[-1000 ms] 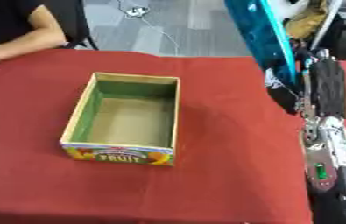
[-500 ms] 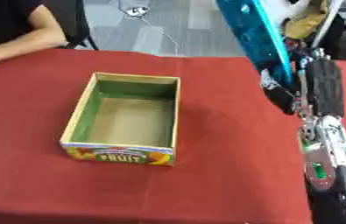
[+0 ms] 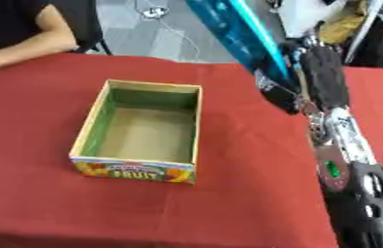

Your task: Pick up objects on the table and place them in the box.

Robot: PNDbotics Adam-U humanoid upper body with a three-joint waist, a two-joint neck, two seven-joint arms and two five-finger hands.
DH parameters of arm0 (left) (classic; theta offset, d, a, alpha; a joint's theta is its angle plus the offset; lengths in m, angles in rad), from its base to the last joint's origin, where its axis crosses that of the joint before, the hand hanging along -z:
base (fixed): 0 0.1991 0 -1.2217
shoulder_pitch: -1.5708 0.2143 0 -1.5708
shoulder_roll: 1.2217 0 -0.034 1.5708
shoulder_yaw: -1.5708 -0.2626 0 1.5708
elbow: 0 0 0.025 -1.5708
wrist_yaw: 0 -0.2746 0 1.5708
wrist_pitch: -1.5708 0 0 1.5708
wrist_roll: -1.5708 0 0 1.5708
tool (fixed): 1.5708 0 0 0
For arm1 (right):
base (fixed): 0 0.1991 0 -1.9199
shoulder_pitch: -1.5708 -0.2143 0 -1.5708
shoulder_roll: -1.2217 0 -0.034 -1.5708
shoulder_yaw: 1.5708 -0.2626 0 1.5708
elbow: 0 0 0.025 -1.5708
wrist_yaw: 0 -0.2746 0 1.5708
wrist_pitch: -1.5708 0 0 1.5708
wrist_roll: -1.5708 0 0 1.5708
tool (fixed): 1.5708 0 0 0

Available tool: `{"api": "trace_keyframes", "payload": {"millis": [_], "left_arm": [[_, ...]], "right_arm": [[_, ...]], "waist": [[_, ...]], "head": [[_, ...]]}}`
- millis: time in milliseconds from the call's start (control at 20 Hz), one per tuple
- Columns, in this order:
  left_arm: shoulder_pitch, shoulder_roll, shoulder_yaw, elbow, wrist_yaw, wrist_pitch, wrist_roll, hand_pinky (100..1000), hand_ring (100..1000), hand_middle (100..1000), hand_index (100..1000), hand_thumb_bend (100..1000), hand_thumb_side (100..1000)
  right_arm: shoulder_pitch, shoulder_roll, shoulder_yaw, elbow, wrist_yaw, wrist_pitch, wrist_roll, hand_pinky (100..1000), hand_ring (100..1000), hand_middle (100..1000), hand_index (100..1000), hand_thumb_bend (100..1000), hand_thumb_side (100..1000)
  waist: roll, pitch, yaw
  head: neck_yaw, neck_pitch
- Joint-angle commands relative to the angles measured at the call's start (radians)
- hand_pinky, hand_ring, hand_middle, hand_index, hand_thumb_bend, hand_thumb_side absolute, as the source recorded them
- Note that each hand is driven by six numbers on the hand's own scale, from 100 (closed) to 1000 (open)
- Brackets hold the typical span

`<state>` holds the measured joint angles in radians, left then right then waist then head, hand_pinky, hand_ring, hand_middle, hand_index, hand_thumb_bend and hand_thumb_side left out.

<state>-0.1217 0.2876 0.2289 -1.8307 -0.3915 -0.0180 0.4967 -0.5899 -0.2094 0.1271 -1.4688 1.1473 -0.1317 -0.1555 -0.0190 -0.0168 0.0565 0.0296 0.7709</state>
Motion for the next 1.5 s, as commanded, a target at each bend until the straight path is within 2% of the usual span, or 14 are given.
{"api": "trace_keyframes", "payload": {"millis": [50, 350, 700, 950, 1200, 1500], "left_arm": [[-0.016, 0.015, -0.003, -0.01, 0.005, -0.002, -0.006, 501, 672, 777, 767, 100, 953], [-0.025, 0.008, -0.007, -0.012, 0.008, -0.008, -0.008, 501, 672, 777, 767, 100, 954], [-0.028, 0.005, -0.008, -0.012, 0.01, -0.011, -0.008, 500, 672, 777, 766, 100, 954], [-0.026, 0.005, -0.01, -0.01, 0.011, -0.01, -0.01, 500, 672, 777, 765, 100, 955], [-0.026, 0.004, -0.011, -0.009, 0.013, -0.011, -0.011, 500, 672, 777, 765, 100, 956], [-0.025, 0.004, -0.013, -0.008, 0.015, -0.012, -0.013, 500, 672, 777, 765, 100, 957]], "right_arm": [[-0.062, 0.009, 0.04, 0.065, 0.027, -0.054, 0.013, 100, 100, 112, 204, 100, 467], [-0.134, 0.05, 0.061, 0.196, 0.097, -0.102, 0.006, 100, 100, 120, 202, 100, 483], [-0.152, 0.088, 0.062, 0.296, 0.13, -0.134, -0.001, 100, 100, 123, 211, 100, 495], [-0.157, 0.105, 0.074, 0.355, 0.127, -0.169, 0.008, 100, 100, 125, 216, 100, 501], [-0.165, 0.125, 0.084, 0.399, 0.142, -0.194, 0.016, 100, 100, 133, 221, 100, 508], [-0.185, 0.154, 0.094, 0.428, 0.169, -0.216, 0.018, 100, 100, 141, 224, 100, 513]], "waist": [[0.003, -0.007, 0.004], [0.0, 0.001, 0.019], [0.001, 0.003, 0.022], [0.002, 0.003, 0.02], [0.004, 0.004, 0.018], [0.004, 0.004, 0.016]], "head": [[-0.017, -0.001], [-0.027, -0.001], [-0.034, -0.001], [-0.046, -0.001], [-0.077, -0.001], [-0.086, -0.001]]}}
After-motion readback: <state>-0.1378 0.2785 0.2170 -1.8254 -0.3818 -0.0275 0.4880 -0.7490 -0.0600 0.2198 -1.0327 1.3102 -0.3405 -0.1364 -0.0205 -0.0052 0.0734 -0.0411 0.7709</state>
